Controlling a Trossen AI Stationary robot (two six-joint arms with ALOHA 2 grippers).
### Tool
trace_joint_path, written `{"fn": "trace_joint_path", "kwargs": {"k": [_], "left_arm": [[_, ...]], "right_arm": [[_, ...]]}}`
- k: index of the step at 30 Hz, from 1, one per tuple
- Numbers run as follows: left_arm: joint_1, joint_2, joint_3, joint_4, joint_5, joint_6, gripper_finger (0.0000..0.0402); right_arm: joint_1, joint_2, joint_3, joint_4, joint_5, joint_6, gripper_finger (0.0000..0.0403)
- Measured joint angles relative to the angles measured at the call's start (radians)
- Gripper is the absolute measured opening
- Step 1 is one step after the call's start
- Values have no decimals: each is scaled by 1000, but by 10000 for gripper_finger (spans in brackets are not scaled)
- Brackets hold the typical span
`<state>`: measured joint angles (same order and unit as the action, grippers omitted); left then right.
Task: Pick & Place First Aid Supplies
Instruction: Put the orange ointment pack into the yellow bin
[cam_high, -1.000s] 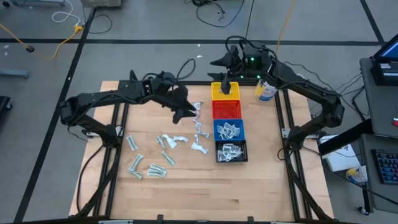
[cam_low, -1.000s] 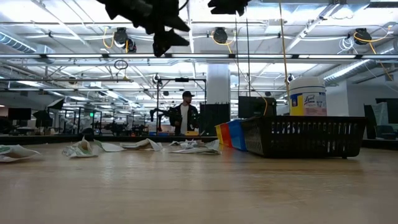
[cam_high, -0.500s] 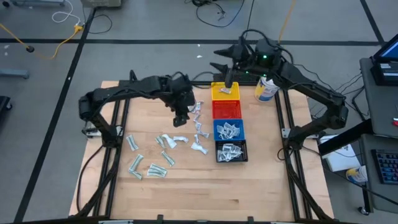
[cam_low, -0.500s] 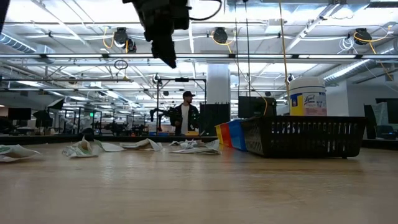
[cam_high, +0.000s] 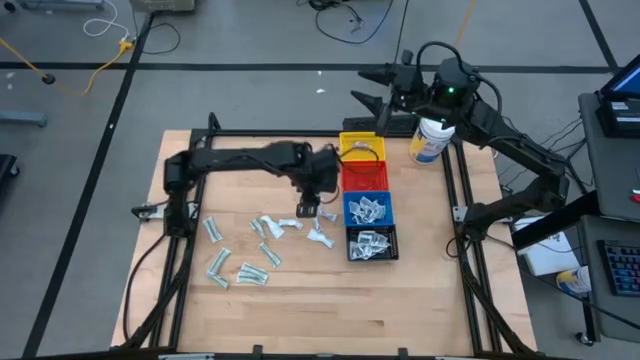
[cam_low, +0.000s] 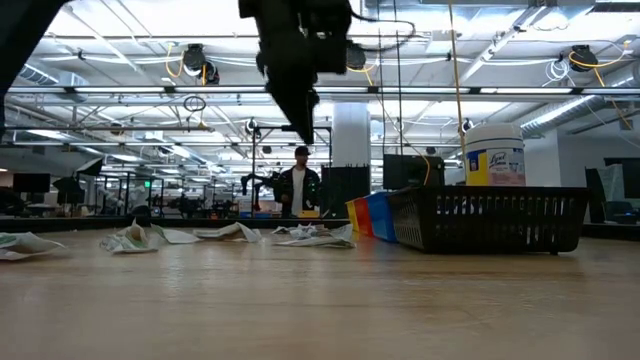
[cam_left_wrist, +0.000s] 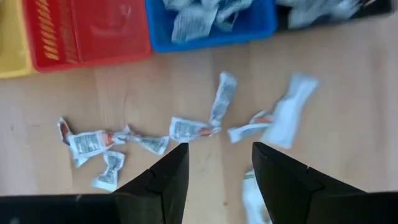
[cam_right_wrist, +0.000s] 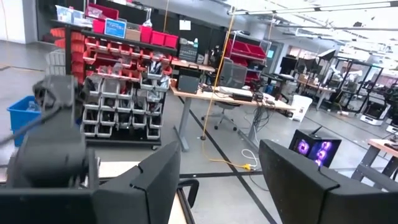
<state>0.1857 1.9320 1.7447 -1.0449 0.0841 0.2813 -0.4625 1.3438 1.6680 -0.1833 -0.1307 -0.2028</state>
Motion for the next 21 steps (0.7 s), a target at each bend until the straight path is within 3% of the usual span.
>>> {"fn": "trace_joint_path", "kwargs": {"k": [15,21], "left_arm": [[-94,259,-2,80,-210,65,181],[-110,283,-3,174,-209,104,181]], "right_arm": [[0,-2,0,-1,0,0,212],[0,-2,0,-1,-1,0,212]]}}
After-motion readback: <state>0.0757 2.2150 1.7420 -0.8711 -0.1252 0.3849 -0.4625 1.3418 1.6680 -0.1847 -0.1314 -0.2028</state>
